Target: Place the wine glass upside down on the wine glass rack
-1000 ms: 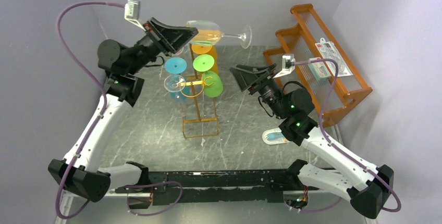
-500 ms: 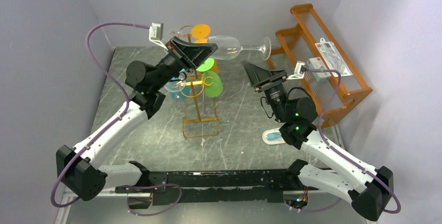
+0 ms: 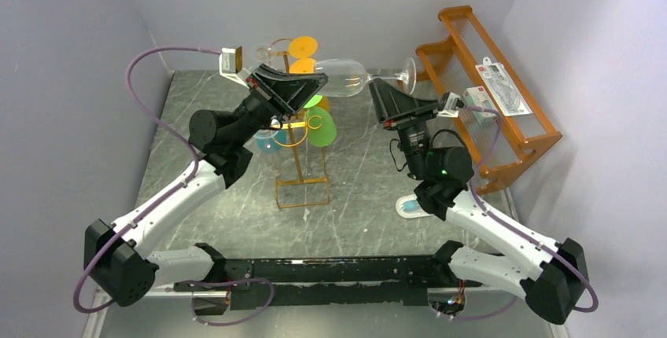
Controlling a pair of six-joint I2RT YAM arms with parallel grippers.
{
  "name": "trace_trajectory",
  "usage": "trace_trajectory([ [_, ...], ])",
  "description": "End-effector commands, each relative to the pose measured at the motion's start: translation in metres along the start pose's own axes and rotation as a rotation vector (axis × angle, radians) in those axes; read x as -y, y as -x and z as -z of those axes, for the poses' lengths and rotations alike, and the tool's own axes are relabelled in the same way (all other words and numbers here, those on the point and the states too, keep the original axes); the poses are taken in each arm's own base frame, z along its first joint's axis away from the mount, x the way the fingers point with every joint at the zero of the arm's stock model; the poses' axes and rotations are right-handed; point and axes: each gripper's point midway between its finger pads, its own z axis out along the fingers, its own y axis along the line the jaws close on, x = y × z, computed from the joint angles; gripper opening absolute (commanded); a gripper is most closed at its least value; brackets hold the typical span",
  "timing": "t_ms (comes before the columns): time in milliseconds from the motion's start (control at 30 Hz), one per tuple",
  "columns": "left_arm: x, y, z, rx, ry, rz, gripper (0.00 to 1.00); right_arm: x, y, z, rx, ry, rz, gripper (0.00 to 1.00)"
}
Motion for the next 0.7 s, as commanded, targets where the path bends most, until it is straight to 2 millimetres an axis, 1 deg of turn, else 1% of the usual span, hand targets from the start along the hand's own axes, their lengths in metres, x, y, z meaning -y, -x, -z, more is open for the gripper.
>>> trace_trajectory([
  [0,0.038,0.019,0.002,0.079,-0.121,-0.055,0.05,-0.024,0.009,-0.004,0.042,0.091,-0.096,0.53],
  [100,0.040,0.019,0.003,0.082,-0.123,-0.063,0.05,-0.028,0.008,-0.003,0.038,0.124,-0.101,0.51],
  [333,0.037,0.014,0.003,0.067,-0.121,-0.054,0.05,-0.024,0.002,-0.008,0.013,0.100,-0.112,0.47],
  [567,0.033,0.010,0.001,0.049,-0.120,-0.043,0.05,-0.028,0.000,-0.013,0.005,0.106,-0.092,0.37],
  [667,0.035,0.009,0.001,0.042,-0.131,-0.047,0.05,-0.029,0.000,-0.016,0.009,0.105,-0.094,0.33],
])
